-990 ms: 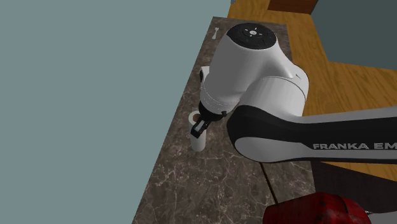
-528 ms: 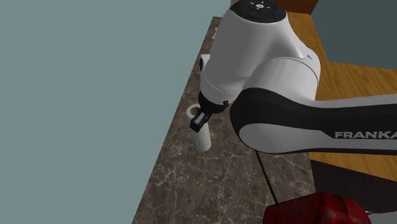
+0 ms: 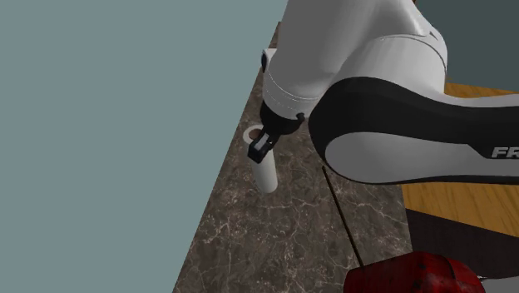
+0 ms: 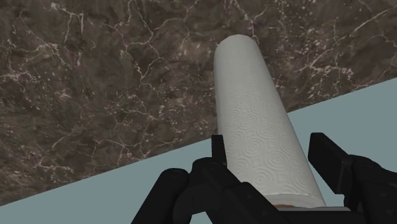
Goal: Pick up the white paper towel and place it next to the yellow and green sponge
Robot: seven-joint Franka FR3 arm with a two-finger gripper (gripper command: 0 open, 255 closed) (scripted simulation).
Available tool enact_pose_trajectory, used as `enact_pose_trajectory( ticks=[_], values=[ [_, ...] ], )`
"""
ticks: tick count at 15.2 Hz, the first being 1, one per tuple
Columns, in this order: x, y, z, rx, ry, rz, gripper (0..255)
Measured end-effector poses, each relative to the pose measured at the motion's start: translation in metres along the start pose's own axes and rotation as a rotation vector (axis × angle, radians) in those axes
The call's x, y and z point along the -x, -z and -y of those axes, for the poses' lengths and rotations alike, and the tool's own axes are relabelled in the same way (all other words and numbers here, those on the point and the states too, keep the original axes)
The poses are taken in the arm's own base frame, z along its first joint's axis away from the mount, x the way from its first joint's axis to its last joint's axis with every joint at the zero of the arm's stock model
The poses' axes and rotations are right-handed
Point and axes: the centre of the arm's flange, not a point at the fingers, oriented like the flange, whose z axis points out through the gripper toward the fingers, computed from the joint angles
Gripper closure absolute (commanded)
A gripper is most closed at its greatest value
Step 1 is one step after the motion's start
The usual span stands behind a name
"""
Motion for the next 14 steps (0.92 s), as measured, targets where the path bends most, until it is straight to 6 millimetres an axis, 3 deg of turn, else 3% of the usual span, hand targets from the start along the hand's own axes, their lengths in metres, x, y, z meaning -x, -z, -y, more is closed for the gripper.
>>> enact_pose_trajectory(
  ticks=[14],
  values=[
    [-0.016, 0.072, 0.001, 0.0, 0.0, 0.0, 255]
  ],
)
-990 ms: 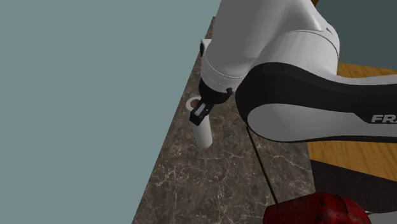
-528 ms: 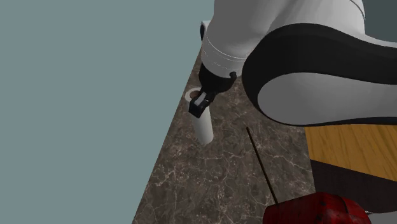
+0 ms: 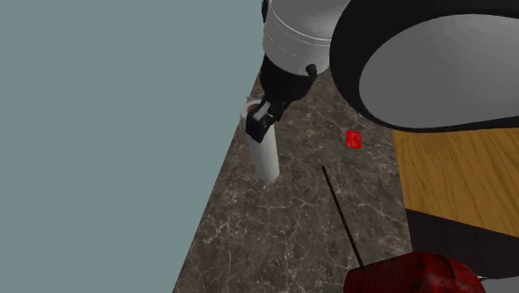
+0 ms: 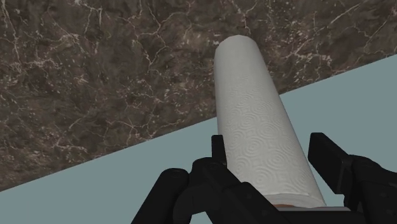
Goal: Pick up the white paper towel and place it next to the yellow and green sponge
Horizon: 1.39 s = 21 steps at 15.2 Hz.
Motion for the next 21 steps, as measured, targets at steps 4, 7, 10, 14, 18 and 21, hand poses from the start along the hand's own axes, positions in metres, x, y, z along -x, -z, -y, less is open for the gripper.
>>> enact_pose_trajectory(
  ticks=[4, 7, 10, 14, 18, 21],
  values=[
    [-0.006, 0.022, -0.002, 0.0, 0.0, 0.0, 255],
    [-0.009, 0.035, -0.001, 0.0, 0.0, 0.0, 255],
    [-0.013, 0.051, -0.001, 0.0, 0.0, 0.0, 255],
    [-0.018, 0.072, -0.001, 0.0, 0.0, 0.0, 255],
    [-0.021, 0.092, 0.001, 0.0, 0.0, 0.0, 255],
    [-0.026, 0.109, -0.001, 0.0, 0.0, 0.0, 255]
  ],
)
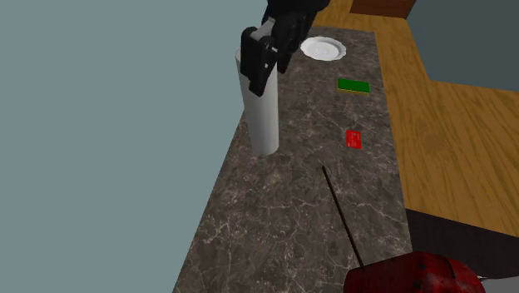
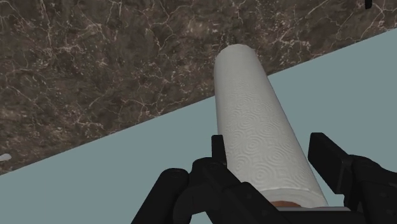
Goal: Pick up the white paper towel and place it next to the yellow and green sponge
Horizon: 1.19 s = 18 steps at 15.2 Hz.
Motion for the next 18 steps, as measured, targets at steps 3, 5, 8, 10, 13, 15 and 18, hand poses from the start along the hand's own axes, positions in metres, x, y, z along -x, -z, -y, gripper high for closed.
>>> enact_pose_trajectory(
  ticks=[3, 5, 8, 10, 13, 15, 18],
  values=[
    [-0.004, 0.014, 0.0, 0.0, 0.0, 0.0, 255],
    [-0.002, 0.012, -0.014, 0.0, 0.0, 0.0, 255],
    [0.003, 0.002, -0.05, 0.0, -0.001, 0.001, 255],
    [0.004, -0.009, -0.073, 0.0, -0.001, 0.001, 255],
    [0.009, -0.02, -0.11, 0.0, -0.002, 0.0, 255],
    [0.013, -0.029, -0.132, 0.0, -0.001, 0.001, 255],
    [0.018, -0.045, -0.172, 0.0, -0.002, 0.001, 255]
  ],
)
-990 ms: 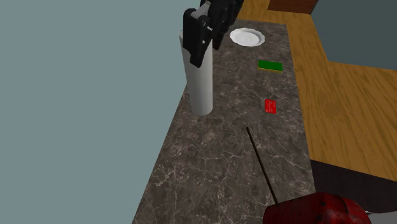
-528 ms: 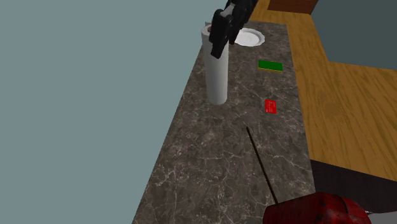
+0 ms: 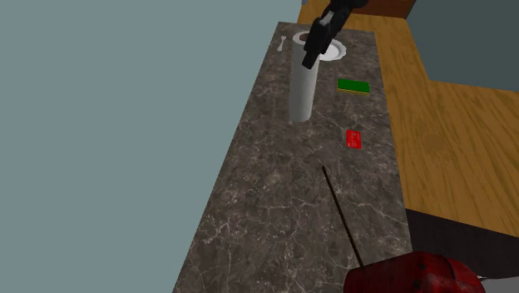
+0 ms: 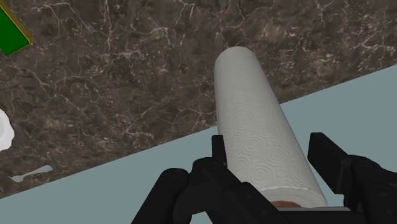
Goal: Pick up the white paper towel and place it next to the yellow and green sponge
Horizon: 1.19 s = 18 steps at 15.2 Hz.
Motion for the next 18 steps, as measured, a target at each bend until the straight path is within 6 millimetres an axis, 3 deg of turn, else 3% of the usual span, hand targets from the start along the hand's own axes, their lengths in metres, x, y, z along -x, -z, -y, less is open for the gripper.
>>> enact_pose_trajectory(
  ticks=[18],
  values=[
    [0.033, -0.082, -0.221, 0.0, 0.0, 0.001, 255]
  ],
)
